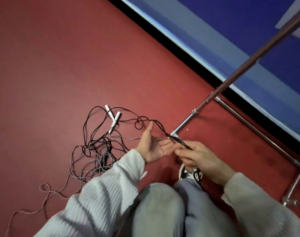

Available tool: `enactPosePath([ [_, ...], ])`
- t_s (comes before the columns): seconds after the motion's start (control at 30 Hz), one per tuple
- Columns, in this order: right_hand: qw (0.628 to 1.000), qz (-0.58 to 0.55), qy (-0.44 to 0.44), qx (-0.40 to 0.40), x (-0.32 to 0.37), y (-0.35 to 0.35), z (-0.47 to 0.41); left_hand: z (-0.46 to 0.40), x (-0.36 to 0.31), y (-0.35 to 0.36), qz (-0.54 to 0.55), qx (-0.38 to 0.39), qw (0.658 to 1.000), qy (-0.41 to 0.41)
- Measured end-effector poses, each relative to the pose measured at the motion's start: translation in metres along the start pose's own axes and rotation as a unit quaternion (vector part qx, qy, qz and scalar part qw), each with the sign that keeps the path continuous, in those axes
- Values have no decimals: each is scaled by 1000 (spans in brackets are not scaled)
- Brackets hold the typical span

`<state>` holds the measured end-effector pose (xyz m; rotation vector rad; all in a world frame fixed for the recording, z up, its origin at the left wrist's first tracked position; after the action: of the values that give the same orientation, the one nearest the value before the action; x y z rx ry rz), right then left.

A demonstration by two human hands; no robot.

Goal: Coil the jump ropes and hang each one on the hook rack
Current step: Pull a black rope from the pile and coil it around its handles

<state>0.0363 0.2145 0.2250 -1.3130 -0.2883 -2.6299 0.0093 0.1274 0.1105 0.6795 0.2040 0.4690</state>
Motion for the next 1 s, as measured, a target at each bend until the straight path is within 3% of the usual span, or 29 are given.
enactPosePath([
  [0.1, 997, 18, 47, 56, 0, 7, 37, 30, -44, 26, 183, 17, 975, 123],
  [0.17, 995, 55, 77, 29, -11, -5, 55, 55, -70, 46, 199, 10, 959, 201],
  [0.23, 995, 69, 76, 5, -8, -5, 78, 93, -79, 70, 46, -19, 963, 266],
  [0.3, 998, -10, 50, -22, -6, -10, 83, 126, -72, 113, -156, -16, 932, 328],
  [0.4, 964, -256, 26, -64, 7, -3, 81, 185, -37, 178, -364, 69, 844, 388],
  [0.57, 911, -407, -21, -69, 77, 34, 81, 258, 18, 204, -608, 155, 657, 417],
  [0.67, 924, -380, -24, -50, 114, 50, 86, 282, 42, 172, -737, 179, 509, 407],
  [0.7, 940, -334, -28, -63, 122, 51, 86, 286, 45, 155, -764, 172, 483, 392],
  [0.73, 951, -295, -41, -81, 132, 52, 87, 285, 47, 134, -775, 158, 486, 373],
  [0.77, 957, -266, -60, -97, 144, 56, 88, 282, 47, 116, -757, 143, 529, 357],
  [0.8, 959, -252, -78, -100, 154, 59, 90, 275, 41, 95, -690, 117, 629, 339],
  [0.83, 963, -237, -99, -81, 168, 68, 95, 267, 29, 69, -568, 74, 756, 317],
  [0.87, 967, -217, -123, -53, 181, 77, 101, 257, 19, 45, -423, 31, 862, 279],
  [0.9, 970, -192, -147, -18, 194, 88, 109, 250, 14, 30, -277, 23, 932, 231],
  [0.93, 970, -167, -174, 13, 205, 98, 118, 246, 7, 27, -161, 55, 966, 194],
  [1.0, 967, -126, -216, 42, 219, 113, 135, 256, -29, 43, 38, 161, 968, 188],
])
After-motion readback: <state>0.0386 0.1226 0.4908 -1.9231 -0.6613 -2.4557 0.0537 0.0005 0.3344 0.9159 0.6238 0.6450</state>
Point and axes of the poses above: each hand's wrist, its own z-axis away from the middle knuckle, its own y-axis out of the palm, x = y × z, the point moved 9 cm from there along -z, towards the middle knuckle, and after that the axes turned 1 degree about z, right-handed, at the moved point
